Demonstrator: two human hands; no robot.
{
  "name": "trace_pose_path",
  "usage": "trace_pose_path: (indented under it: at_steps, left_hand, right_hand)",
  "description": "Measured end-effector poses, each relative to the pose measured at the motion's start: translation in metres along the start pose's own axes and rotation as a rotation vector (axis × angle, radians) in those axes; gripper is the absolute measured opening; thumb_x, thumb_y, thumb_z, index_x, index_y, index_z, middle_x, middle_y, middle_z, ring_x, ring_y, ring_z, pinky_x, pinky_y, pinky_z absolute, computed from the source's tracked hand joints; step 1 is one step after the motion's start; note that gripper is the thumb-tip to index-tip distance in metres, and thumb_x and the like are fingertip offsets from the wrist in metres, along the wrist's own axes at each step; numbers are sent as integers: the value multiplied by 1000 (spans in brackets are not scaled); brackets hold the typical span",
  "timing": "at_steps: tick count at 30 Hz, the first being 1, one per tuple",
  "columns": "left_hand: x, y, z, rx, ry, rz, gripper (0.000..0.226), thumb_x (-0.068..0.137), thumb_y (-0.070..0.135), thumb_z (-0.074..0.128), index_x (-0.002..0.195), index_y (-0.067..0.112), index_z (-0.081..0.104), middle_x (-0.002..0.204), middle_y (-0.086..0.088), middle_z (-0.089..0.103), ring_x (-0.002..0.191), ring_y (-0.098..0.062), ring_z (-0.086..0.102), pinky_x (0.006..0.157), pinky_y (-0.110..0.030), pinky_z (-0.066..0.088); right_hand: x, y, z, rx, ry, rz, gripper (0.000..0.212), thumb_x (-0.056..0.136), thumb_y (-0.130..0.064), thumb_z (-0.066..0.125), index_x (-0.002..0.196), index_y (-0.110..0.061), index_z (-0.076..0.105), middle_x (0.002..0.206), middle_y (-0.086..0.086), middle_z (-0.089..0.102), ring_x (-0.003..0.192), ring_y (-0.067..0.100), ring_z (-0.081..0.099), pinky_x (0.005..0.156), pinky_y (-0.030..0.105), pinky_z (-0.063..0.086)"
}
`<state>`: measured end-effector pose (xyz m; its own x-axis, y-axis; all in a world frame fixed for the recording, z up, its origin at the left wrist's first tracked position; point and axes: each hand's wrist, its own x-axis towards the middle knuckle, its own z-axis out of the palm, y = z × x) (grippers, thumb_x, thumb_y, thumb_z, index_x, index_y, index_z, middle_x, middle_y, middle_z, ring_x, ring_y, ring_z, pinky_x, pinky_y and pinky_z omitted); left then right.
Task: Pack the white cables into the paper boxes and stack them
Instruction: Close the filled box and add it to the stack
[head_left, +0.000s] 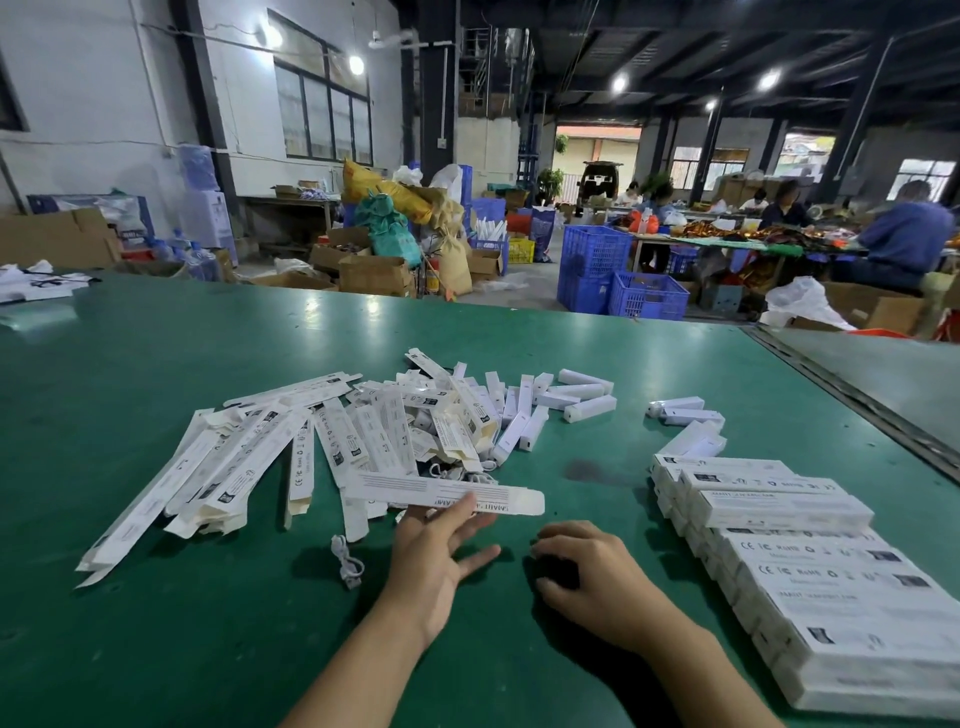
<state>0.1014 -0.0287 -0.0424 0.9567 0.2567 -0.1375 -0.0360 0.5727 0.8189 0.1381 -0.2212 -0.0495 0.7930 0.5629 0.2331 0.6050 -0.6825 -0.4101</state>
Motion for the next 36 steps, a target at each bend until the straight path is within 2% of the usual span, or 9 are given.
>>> trace_pose_path:
  at_steps: [5,9,13,16,20,25,28,30,36]
  left_hand:
    - [2,2,-2,-112,-65,-137,30,77,20,71,101,4,64,98,-13,73,99,-31,71,78,-53,58]
    - [1,0,-2,-205,-102,-255,24,85,28,64,97,8,68,88,-10,71,101,-39,70,82,-62,52]
    - [-1,-2,2,-286,-139,-298,33,96,33,54,103,3,65,79,-11,72,104,-46,67,87,-66,48]
    - [-1,-3,4,-365,-155,-306,38,96,34,53,106,-3,60,90,-19,73,99,-45,70,74,-61,57]
    - [1,-2,2,-340,-178,-314,46,91,40,54,105,-4,60,129,-30,61,109,-42,67,87,-54,55]
    - [2,-3,1,-274,-221,-315,56,88,43,55,90,-9,75,109,-30,70,98,-39,71,76,-52,60]
    - [2,-3,2,-274,-217,-291,53,87,41,56,93,-8,76,104,-28,72,92,-35,73,69,-41,62]
    - [1,-2,3,-278,-207,-261,50,87,39,56,92,-7,76,98,-26,73,85,-32,75,61,-36,61]
    - [-2,-4,7,-232,-204,-234,46,86,37,56,97,-2,78,96,-21,74,74,-24,74,54,-28,58]
  right_hand:
    - [-1,8,-5,141,177,98,45,80,-1,70,121,-18,66,97,-6,67,90,10,65,86,4,41]
    - [2,-6,2,173,422,78,29,75,1,80,100,-13,75,85,-18,69,83,0,65,78,-4,37]
    - [6,-19,6,159,628,4,21,69,3,84,80,-14,78,82,-20,66,75,-2,58,74,0,39]
    - [6,-27,12,250,618,-26,22,71,5,81,78,-15,76,82,-19,66,70,-9,59,69,2,42]
    - [4,-30,15,316,579,-84,29,71,11,78,80,-16,76,86,-18,70,74,-3,67,71,13,53]
    - [4,-33,11,335,580,-101,23,70,8,80,78,-13,78,88,-11,72,78,-2,68,72,18,56]
    - [1,-38,8,397,497,-112,4,74,-17,79,77,-17,78,95,-11,70,88,1,67,81,15,51]
    - [0,-39,7,427,467,-82,11,77,-30,75,78,-19,77,98,-12,67,97,3,65,87,15,47]
    - [4,-41,11,476,473,30,19,78,-19,81,66,-16,66,99,-13,63,97,4,63,83,13,44]
